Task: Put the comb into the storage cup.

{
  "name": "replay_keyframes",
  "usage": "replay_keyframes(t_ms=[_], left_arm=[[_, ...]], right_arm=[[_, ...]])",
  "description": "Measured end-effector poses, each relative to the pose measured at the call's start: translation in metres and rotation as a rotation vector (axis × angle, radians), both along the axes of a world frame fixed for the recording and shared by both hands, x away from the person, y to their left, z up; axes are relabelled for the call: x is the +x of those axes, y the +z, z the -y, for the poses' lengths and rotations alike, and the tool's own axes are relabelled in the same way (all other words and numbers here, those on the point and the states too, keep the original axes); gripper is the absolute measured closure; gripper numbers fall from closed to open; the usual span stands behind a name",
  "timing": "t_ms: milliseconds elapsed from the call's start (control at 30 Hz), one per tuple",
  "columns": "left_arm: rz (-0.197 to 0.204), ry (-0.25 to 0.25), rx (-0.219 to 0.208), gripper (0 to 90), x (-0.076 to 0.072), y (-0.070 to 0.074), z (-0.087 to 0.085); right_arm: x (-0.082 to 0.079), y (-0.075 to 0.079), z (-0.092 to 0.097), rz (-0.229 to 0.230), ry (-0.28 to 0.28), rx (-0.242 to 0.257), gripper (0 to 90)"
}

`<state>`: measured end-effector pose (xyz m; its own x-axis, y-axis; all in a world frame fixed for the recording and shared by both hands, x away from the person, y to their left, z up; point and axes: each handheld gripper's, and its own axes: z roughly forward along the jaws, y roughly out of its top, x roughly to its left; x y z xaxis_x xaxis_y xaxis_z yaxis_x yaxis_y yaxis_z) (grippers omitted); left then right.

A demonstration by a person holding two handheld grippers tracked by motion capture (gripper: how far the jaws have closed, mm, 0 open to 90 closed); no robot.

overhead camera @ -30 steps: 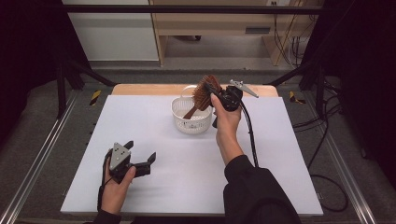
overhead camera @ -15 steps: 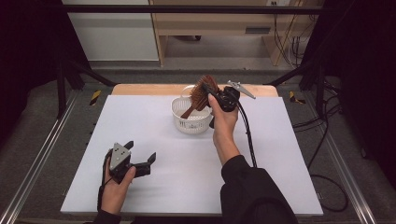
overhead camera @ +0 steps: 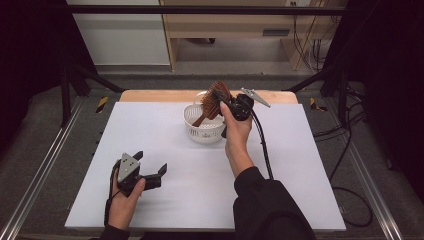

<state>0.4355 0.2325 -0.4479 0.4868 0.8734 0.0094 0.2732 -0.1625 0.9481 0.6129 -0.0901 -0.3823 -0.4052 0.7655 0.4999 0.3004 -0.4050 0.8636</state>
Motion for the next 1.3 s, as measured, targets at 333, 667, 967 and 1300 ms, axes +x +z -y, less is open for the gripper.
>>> replay_keyframes(t_ms=[333, 667, 967, 1300], left_arm=[[-0.001, -0.002, -0.001, 4.2, 0.000, 0.000, 0.000], [-0.002, -0.005, 0.002, 4.2, 0.000, 0.000, 0.000], [-0.002, -0.005, 0.000, 4.2, 0.000, 0.000, 0.000], [-0.007, -0.007, -0.002, 4.2, 0.000, -0.001, 0.001]], right_arm=[[-0.001, -0.003, -0.003, -0.005, 0.005, 0.004, 50.1], [-0.001, -0.005, -0.002, -0.004, 0.003, 0.008, 50.0], [-0.001, -0.006, -0.001, -0.004, 0.007, 0.002, 49.6], [0.000, -0.009, 0.009, -0.021, 0.009, -0.038, 46.8]])
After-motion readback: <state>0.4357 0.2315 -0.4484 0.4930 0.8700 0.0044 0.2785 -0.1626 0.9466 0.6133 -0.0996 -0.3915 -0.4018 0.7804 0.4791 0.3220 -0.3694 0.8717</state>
